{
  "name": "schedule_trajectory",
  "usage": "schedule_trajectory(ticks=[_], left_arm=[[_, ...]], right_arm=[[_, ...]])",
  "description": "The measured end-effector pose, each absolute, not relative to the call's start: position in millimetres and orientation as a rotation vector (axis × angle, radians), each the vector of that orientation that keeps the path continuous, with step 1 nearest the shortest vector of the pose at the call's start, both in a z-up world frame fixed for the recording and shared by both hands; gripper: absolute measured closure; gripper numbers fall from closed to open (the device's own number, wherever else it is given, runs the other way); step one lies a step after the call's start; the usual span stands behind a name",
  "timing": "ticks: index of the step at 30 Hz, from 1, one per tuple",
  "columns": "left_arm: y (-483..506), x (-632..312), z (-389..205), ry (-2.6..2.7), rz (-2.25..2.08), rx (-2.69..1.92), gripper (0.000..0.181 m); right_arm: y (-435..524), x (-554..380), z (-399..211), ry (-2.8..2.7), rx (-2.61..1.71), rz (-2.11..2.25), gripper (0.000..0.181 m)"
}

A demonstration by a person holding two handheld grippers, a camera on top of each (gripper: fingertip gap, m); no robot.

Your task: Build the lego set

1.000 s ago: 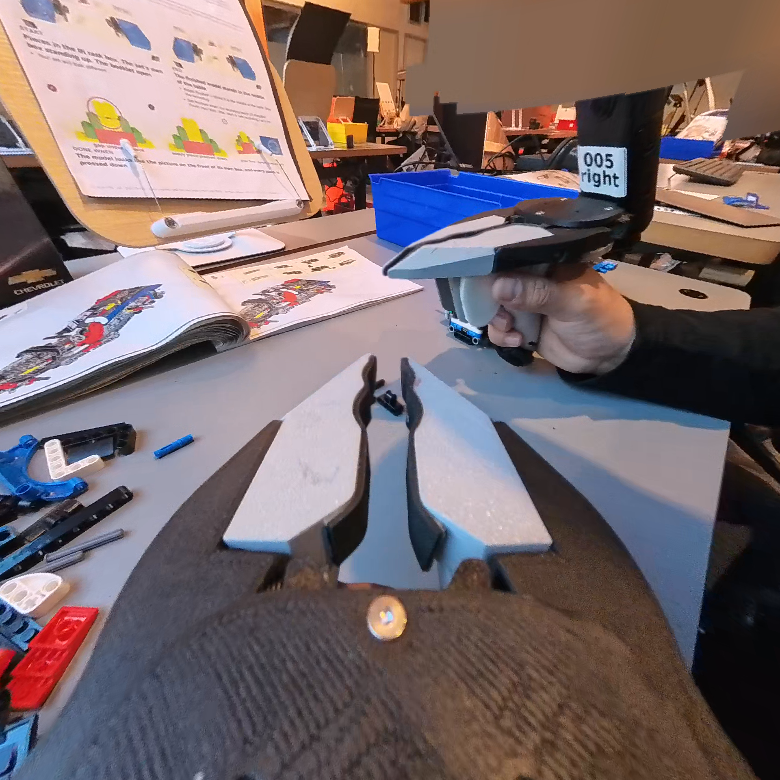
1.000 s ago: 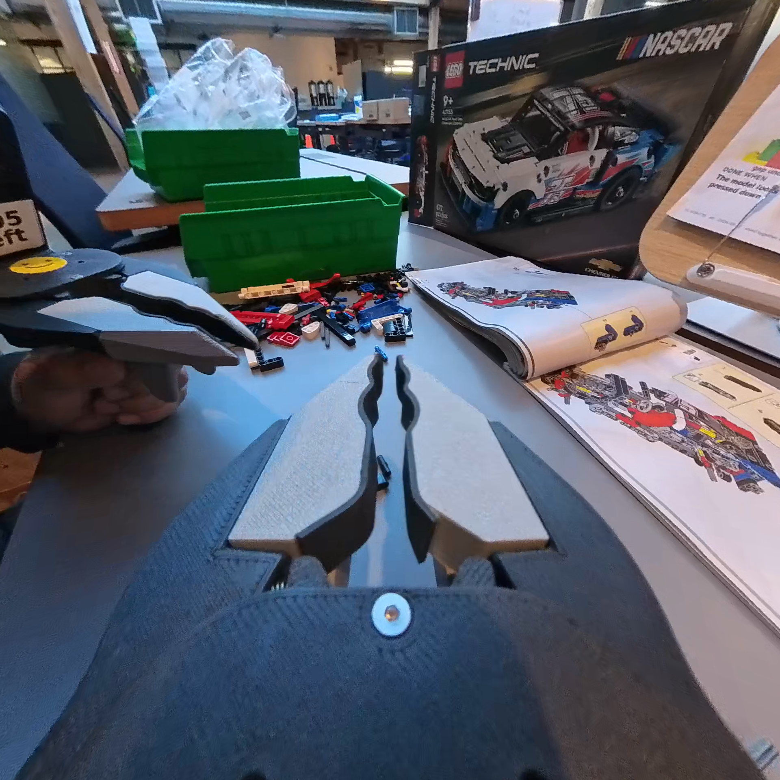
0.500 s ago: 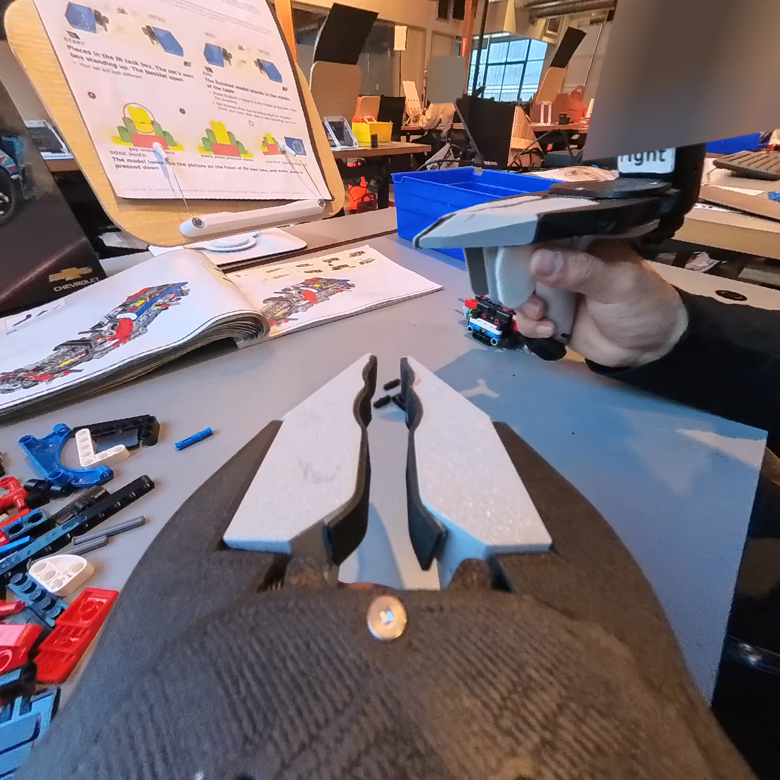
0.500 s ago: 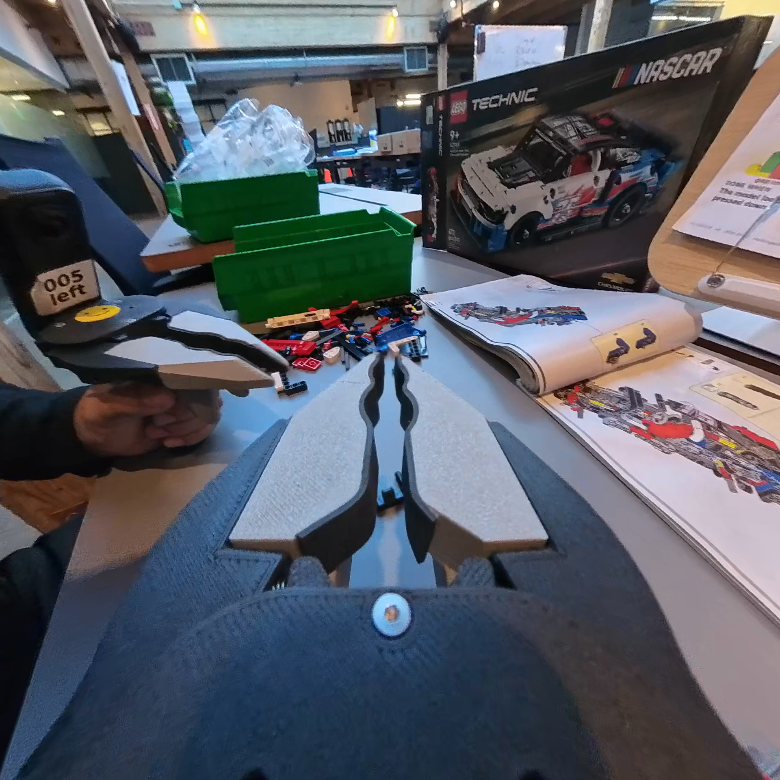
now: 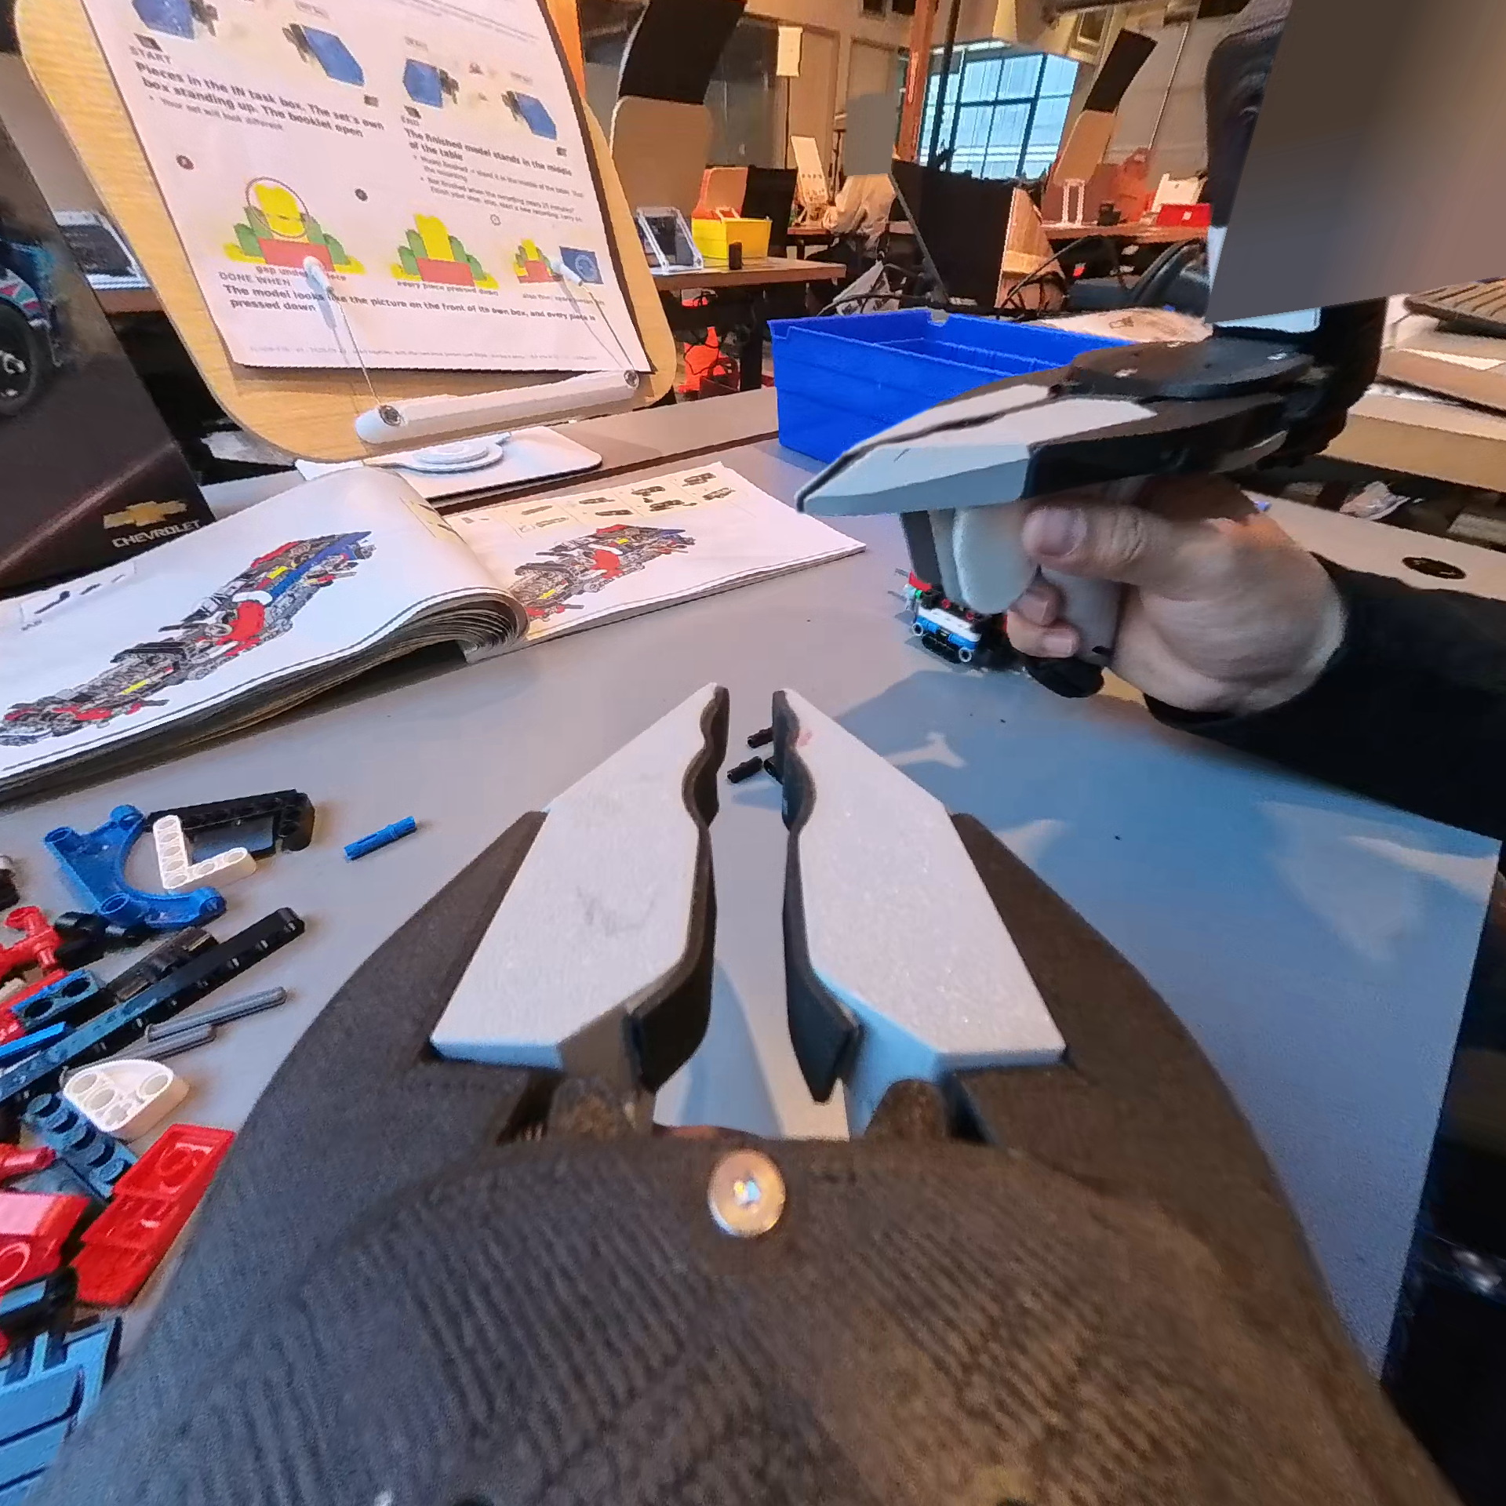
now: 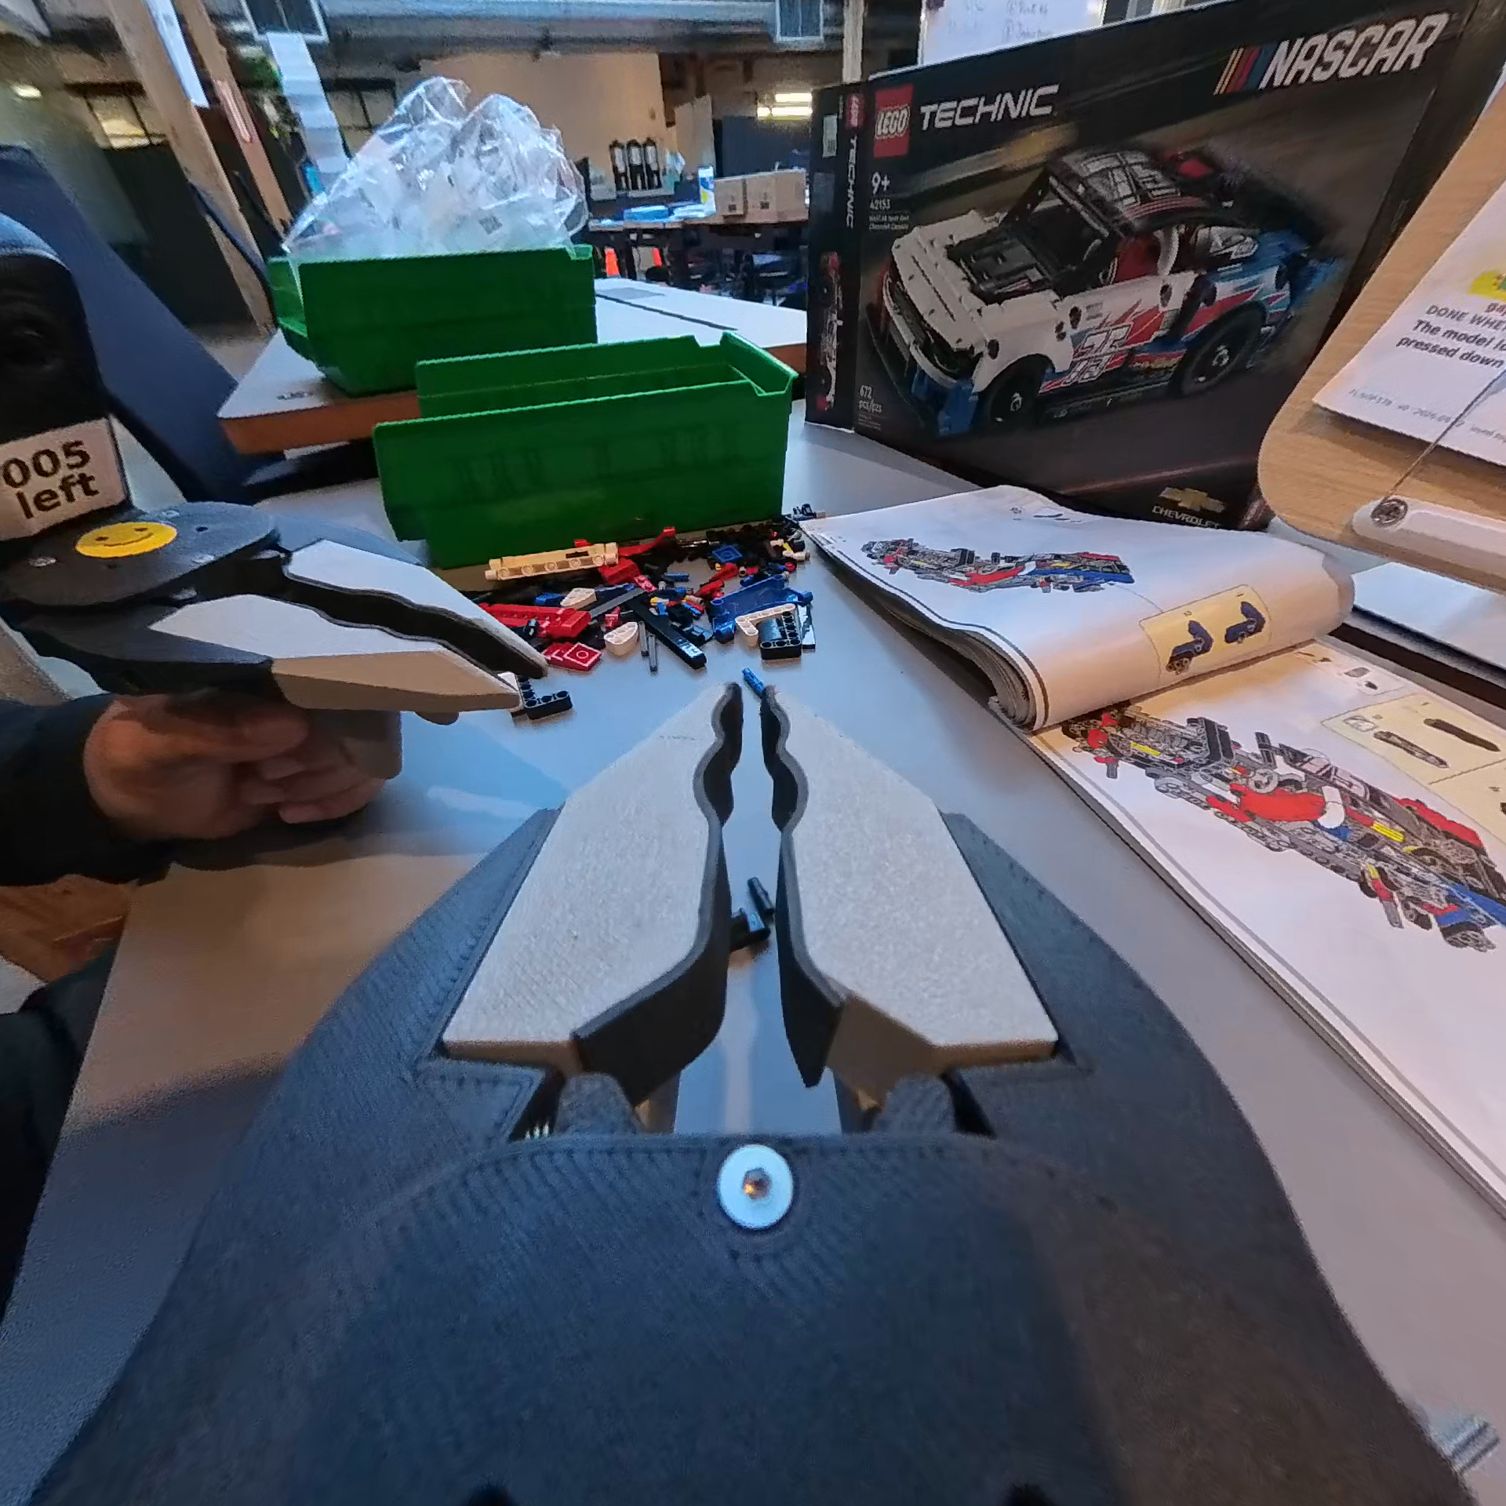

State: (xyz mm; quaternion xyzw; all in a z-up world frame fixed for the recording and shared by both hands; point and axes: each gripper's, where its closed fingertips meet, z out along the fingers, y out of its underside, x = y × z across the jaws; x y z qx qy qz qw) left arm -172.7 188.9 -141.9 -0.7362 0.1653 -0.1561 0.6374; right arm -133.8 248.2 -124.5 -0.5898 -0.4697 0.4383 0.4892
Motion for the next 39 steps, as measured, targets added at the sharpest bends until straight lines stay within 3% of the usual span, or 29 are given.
schedule_trajectory(ticks=[17,20,24,30,32,36,39], left_arm=[[207,-182,-151,0.285,-0.342,-1.791,0.177],[240,-165,-136,0.415,-0.381,-1.895,0.165],[323,-149,-100,0.607,-0.277,-1.878,0.166],[433,-213,-176,0.588,-0.008,-2.254,0.176],[425,-219,-187,0.466,-0.146,-2.376,0.169],[364,-172,-134,0.622,-0.354,-2.1,0.166],[300,-134,-170,0.884,-0.455,-2.207,0.161]], right_arm=[[248,-138,-140,-1.199,-1.485,0.946,0.181],[249,-135,-130,-1.156,-1.455,0.964,0.181],[246,-133,-122,-1.133,-1.426,0.993,0.181],[247,-131,-123,-1.149,-1.43,0.954,0.181],[251,-125,-120,-1.137,-1.426,0.943,0.181],[275,-97,-117,-1.116,-1.468,0.831,0.178],[295,-67,-109,-1.067,-1.502,0.766,0.174]])
